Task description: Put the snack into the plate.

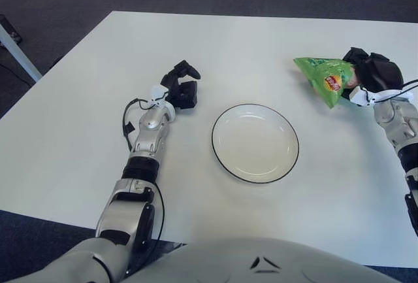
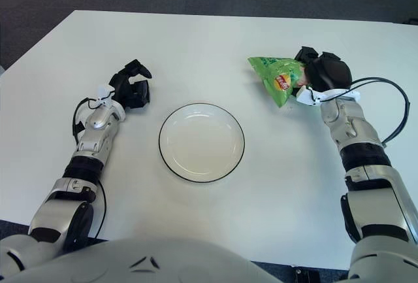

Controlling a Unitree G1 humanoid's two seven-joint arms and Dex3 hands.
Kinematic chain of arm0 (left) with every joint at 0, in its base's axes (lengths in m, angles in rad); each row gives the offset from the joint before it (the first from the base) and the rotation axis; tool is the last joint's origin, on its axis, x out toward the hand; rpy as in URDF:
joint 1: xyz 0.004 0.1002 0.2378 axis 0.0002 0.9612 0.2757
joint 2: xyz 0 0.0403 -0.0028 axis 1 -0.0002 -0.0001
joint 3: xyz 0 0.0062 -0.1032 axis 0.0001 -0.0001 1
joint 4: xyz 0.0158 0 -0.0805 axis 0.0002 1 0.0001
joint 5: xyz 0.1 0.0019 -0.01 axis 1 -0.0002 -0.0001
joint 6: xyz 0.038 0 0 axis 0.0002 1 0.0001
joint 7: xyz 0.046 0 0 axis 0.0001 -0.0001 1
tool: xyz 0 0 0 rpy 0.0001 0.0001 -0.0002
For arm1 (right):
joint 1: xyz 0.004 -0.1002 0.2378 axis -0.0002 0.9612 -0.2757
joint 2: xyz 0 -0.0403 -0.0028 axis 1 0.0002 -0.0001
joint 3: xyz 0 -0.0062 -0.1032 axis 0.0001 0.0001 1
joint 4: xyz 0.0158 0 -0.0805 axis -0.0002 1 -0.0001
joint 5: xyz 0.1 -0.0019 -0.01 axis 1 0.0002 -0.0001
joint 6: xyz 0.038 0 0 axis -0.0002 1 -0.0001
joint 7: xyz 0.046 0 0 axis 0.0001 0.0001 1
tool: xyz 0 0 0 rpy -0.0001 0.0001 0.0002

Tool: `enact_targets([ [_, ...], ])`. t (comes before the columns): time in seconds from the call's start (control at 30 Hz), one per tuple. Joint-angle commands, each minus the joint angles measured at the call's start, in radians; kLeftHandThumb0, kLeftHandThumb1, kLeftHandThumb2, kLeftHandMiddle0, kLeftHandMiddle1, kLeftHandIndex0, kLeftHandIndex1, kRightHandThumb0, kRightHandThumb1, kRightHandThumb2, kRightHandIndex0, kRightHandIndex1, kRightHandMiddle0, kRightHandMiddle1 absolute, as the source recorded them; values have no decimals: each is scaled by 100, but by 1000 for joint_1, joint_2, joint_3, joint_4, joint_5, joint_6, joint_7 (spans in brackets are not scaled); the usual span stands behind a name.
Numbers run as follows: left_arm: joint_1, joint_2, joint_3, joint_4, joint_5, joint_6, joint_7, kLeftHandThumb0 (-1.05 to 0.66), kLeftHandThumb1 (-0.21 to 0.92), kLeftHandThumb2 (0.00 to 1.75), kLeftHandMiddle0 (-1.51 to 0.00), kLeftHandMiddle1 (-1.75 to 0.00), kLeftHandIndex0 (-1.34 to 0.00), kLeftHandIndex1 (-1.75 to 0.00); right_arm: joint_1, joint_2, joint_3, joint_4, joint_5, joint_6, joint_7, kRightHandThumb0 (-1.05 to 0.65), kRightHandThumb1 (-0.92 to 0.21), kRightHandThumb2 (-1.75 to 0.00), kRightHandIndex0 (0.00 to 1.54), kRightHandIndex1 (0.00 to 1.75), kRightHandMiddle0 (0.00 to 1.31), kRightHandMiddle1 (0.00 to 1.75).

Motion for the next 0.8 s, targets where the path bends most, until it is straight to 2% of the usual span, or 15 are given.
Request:
enact_targets([
  [0.0, 71, -20, -2, 39, 7, 6, 11, -44, 43, 117, -109, -175, -52, -175, 41, 18, -25, -78, 26, 17, 25, 0, -5, -158, 84, 162, 59, 175],
  [0.23, 68, -21, -3, 44, 12, 1, 17, -44, 43, 117, -109, -175, -52, -175, 88, 31, -93, -265, 72, 69, 83, 0, -7, -158, 81, 168, 57, 175],
  [0.47, 67, -25, -6, 36, 23, 12, 40, -44, 43, 118, -111, -175, -52, -175, 123, 95, -158, -507, 156, 166, 186, 0, -7, -161, 79, 174, 58, 175],
  [0.6, 67, -26, -7, 31, 23, 20, 44, -44, 42, 118, -110, -175, -53, -175, 130, 122, -177, -585, 178, 215, 235, 0, -5, -162, 79, 174, 59, 175],
  [0.77, 66, -23, -9, 31, 22, 29, 39, -44, 42, 118, -109, -175, -53, -175, 126, 144, -178, -646, 176, 212, 264, 0, -2, -166, 82, 175, 61, 175],
])
